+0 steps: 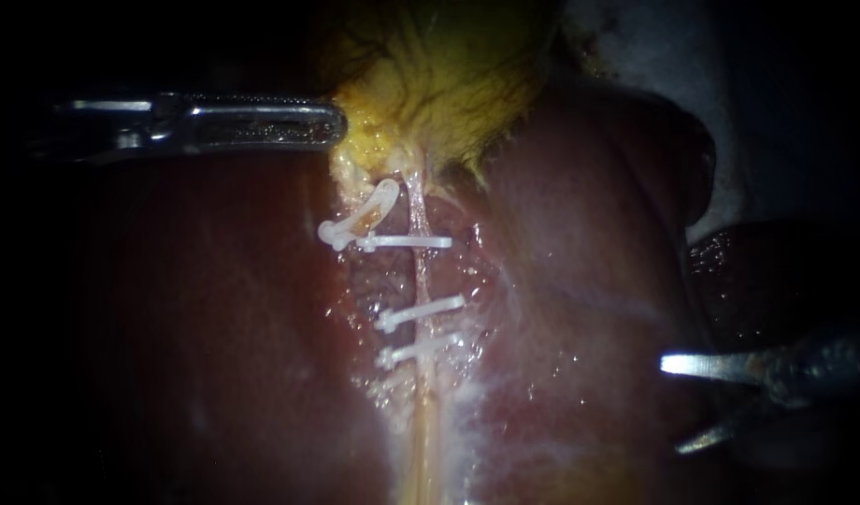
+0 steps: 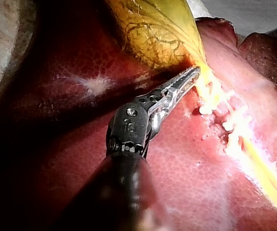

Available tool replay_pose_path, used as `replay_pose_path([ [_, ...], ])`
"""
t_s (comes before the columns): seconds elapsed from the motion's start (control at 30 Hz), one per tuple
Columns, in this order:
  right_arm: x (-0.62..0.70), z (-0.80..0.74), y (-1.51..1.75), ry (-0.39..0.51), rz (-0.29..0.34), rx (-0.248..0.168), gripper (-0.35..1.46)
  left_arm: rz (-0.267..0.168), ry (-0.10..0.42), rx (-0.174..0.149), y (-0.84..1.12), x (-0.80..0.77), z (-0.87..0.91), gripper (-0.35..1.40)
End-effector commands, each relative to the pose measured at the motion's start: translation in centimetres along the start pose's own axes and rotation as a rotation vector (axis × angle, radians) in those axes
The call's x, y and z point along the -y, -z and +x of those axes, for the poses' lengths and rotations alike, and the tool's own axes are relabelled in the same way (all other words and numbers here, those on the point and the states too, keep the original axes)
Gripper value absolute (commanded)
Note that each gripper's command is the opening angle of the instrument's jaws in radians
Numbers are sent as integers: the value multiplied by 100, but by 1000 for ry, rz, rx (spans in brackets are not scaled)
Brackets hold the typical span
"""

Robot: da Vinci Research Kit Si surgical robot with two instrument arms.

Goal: Go to the cutting position right tube

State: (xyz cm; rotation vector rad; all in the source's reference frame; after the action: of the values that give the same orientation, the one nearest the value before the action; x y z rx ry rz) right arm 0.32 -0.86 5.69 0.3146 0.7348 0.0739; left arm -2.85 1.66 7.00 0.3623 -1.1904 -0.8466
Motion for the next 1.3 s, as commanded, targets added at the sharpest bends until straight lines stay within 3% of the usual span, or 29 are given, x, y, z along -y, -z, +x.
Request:
replay_pose_path([
  [0.03, 0, 0, 0, 0, 0, 0, 143, 1, 0, 0, 1, 0, 0, -35],
  [0.2, -1, -1, -1, -1, 3, -1, 143, 7, 3, -2, 11, -1, -5, -35],
  [0.37, -3, -1, -2, -2, 2, 0, 143, 0, 12, -7, 37, -3, -23, -35],
  [0.63, -5, -2, -2, -3, 1, 0, 143, -25, 16, 39, 77, -9, -54, -35],
  [1.03, -11, 6, -7, -11, 12, -1, 143, -29, 14, 45, 83, -5, -58, -35],
  [1.3, -26, 26, -18, -29, 94, -20, 143, -31, 13, 45, 83, -4, -58, -35],
])
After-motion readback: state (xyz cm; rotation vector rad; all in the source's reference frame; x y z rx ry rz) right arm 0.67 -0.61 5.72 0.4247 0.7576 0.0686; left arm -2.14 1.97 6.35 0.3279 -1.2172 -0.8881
